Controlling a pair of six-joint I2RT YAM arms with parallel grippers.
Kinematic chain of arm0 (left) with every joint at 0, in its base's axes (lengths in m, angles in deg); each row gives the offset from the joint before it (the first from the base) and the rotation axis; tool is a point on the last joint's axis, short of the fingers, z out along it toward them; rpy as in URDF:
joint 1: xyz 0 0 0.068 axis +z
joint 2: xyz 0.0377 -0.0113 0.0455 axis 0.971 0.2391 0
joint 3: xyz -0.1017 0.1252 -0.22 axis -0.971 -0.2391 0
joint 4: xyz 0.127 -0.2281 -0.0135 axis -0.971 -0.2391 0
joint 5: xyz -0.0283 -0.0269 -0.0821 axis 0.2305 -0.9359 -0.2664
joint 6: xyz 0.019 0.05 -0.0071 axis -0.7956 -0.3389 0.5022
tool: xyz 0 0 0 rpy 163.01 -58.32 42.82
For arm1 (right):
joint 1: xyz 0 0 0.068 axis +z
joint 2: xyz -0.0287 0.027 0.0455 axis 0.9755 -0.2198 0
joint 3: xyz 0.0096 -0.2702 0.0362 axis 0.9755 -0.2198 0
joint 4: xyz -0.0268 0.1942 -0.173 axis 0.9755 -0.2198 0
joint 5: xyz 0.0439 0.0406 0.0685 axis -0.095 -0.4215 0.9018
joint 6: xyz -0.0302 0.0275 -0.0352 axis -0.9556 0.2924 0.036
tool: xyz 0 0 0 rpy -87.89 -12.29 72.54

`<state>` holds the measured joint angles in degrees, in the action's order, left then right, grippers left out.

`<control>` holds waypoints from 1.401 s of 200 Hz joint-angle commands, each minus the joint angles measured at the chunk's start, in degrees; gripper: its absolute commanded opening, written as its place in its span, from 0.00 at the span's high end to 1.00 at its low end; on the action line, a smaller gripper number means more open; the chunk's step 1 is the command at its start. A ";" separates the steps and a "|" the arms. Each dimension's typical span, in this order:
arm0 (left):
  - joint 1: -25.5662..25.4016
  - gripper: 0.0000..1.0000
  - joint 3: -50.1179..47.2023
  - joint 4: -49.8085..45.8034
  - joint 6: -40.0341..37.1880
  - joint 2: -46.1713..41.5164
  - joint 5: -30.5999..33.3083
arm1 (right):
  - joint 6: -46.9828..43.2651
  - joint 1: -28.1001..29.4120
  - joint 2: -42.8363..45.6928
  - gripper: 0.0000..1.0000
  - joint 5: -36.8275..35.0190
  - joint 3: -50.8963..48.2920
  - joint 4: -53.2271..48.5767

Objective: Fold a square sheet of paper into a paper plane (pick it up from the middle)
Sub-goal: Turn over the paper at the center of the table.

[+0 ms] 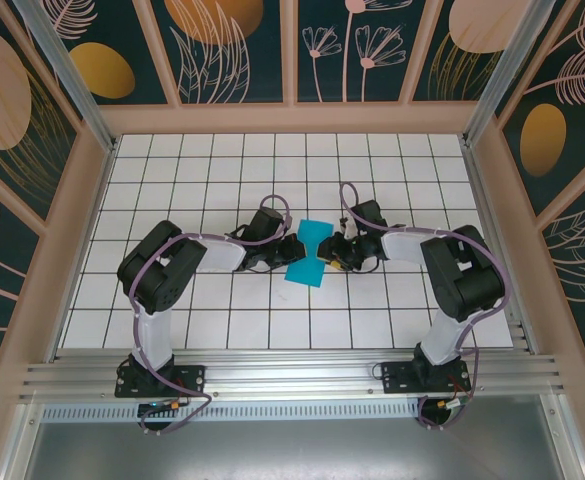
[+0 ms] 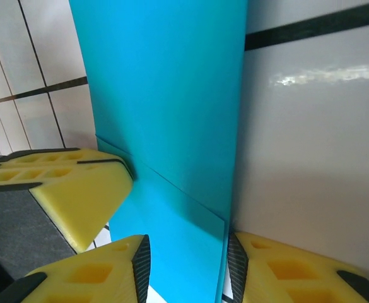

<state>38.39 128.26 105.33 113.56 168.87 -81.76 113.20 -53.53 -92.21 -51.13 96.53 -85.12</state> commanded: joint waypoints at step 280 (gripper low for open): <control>0.16 0.73 -5.67 1.93 2.83 -13.10 11.46 | -1.78 0.01 5.29 0.91 7.24 -4.09 9.79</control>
<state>38.39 125.05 104.96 115.37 160.30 -74.91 114.38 -53.53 -90.79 -42.26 89.45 -70.02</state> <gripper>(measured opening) 0.265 0.128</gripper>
